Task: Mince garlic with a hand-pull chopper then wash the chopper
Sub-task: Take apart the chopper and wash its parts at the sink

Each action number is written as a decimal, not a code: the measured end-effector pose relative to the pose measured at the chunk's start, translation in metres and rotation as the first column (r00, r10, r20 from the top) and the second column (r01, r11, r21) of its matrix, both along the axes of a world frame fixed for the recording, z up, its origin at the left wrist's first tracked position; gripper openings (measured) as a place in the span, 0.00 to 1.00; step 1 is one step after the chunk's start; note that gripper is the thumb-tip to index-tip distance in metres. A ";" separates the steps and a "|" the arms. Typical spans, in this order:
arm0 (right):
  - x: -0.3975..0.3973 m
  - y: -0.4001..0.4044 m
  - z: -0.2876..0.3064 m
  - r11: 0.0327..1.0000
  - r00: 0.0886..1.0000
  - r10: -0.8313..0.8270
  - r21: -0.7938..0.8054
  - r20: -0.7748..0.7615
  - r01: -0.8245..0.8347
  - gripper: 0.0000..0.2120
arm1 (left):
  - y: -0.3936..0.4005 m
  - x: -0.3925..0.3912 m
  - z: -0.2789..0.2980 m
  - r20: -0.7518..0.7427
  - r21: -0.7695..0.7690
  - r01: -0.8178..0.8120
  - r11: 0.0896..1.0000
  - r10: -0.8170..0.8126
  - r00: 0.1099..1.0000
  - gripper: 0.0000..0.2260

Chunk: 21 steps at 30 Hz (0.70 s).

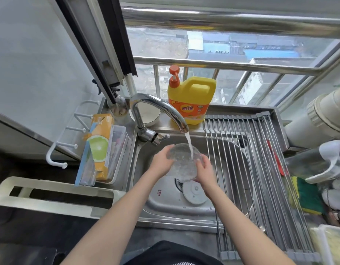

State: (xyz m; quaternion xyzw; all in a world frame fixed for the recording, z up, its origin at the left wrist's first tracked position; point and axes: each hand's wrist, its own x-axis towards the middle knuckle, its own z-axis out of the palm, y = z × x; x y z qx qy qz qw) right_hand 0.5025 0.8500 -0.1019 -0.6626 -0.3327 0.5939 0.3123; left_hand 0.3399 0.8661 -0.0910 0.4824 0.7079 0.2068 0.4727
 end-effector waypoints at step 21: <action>0.003 0.005 0.004 0.983 0.979 0.154 -0.124 0.130 -0.138 0.18 | -0.003 0.018 0.014 0.325 -0.354 -0.165 0.920 0.287 0.901 0.28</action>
